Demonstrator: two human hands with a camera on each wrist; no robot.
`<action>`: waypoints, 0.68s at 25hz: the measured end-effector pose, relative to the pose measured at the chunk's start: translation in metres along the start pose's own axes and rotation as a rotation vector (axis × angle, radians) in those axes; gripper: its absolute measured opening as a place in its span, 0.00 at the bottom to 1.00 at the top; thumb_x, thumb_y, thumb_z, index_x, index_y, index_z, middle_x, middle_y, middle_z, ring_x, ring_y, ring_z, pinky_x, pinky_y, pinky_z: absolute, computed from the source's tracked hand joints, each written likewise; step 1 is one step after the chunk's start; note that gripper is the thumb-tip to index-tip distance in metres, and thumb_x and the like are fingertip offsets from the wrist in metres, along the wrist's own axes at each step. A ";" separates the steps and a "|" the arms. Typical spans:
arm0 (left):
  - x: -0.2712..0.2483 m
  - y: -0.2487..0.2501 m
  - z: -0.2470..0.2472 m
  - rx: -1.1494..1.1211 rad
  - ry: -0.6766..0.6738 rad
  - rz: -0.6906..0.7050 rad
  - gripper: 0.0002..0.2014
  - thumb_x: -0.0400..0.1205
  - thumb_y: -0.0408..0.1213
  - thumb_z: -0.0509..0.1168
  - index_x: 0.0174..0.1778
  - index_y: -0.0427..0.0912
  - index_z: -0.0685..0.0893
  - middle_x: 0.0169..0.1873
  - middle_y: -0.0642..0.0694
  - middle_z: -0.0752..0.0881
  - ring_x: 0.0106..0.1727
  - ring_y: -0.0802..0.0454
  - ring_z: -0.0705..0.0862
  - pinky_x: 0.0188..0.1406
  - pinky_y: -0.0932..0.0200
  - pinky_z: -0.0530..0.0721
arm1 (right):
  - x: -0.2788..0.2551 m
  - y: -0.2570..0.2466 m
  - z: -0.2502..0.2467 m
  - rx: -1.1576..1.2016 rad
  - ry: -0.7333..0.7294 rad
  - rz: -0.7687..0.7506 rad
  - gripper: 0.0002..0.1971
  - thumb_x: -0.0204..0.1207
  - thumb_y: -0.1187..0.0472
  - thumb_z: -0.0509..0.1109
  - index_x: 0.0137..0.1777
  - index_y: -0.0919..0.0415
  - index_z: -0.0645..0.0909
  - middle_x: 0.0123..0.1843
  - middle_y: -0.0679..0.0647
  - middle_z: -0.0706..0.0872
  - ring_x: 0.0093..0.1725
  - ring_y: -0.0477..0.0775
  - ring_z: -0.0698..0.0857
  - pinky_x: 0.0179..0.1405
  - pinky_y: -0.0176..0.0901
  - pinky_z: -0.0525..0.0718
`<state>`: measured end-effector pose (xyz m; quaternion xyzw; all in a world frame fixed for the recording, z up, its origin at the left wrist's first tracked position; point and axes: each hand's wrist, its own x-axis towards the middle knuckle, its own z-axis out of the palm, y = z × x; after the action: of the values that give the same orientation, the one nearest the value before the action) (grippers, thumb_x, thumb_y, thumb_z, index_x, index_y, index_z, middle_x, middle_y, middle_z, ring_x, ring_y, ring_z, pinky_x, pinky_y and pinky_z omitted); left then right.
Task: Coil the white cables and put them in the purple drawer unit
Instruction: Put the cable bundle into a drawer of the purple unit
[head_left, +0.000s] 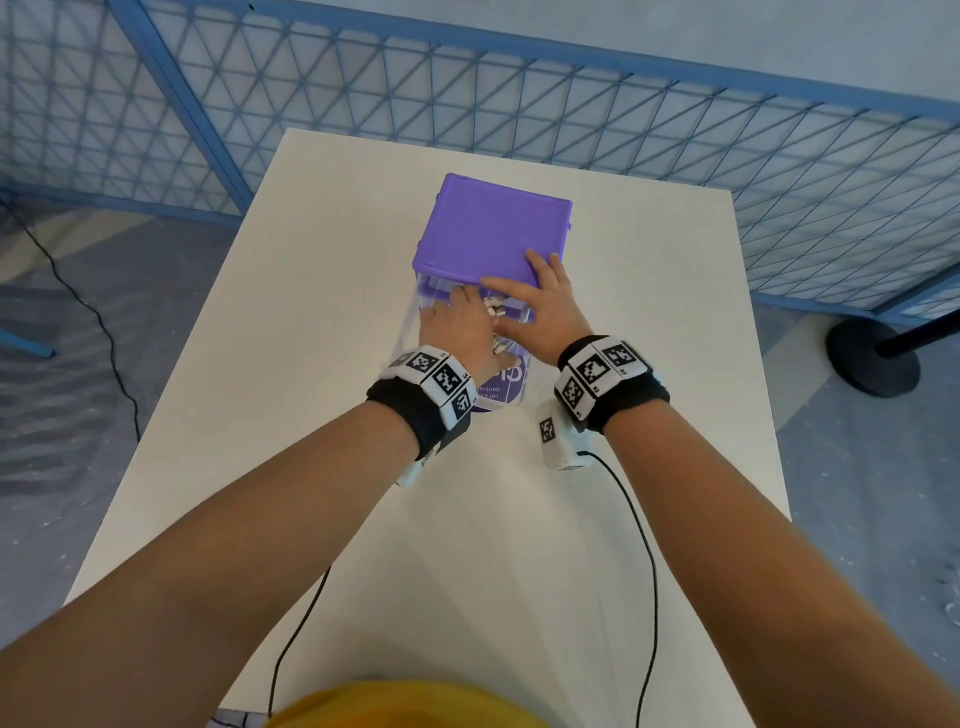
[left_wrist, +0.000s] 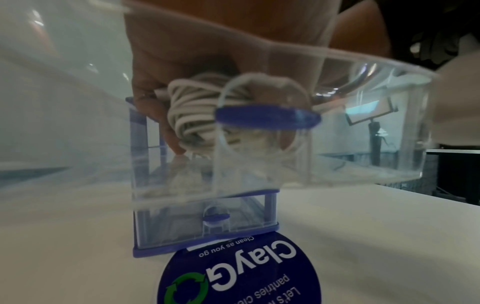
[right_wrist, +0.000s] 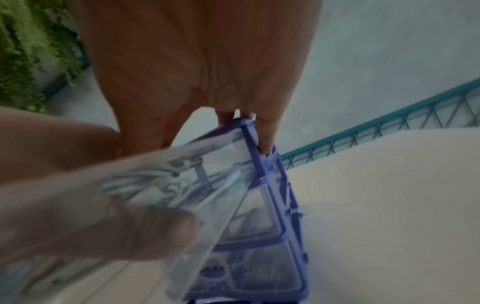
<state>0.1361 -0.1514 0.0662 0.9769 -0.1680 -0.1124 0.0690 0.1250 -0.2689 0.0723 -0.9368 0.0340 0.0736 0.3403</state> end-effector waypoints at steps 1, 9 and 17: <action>0.000 0.001 0.000 -0.004 -0.004 0.000 0.43 0.70 0.58 0.69 0.73 0.35 0.61 0.68 0.38 0.73 0.65 0.40 0.77 0.63 0.45 0.75 | -0.002 0.001 -0.005 -0.033 -0.077 -0.010 0.27 0.70 0.56 0.72 0.69 0.43 0.70 0.83 0.58 0.48 0.81 0.64 0.37 0.81 0.58 0.46; -0.002 0.004 0.010 -0.119 0.031 -0.105 0.51 0.63 0.58 0.75 0.74 0.35 0.58 0.73 0.36 0.63 0.73 0.38 0.63 0.71 0.46 0.69 | 0.000 0.001 -0.002 -0.140 -0.094 -0.027 0.20 0.75 0.53 0.66 0.67 0.45 0.73 0.84 0.57 0.46 0.81 0.64 0.35 0.81 0.55 0.42; -0.016 -0.007 0.014 -0.151 0.061 0.106 0.30 0.83 0.47 0.53 0.78 0.34 0.55 0.68 0.34 0.67 0.67 0.37 0.68 0.68 0.45 0.68 | -0.001 0.000 -0.003 -0.024 -0.060 0.008 0.17 0.73 0.58 0.69 0.62 0.51 0.80 0.84 0.53 0.47 0.82 0.59 0.37 0.81 0.51 0.45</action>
<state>0.1207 -0.1405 0.0547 0.9617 -0.2082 -0.0913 0.1531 0.1242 -0.2709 0.0745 -0.9380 0.0268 0.1033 0.3297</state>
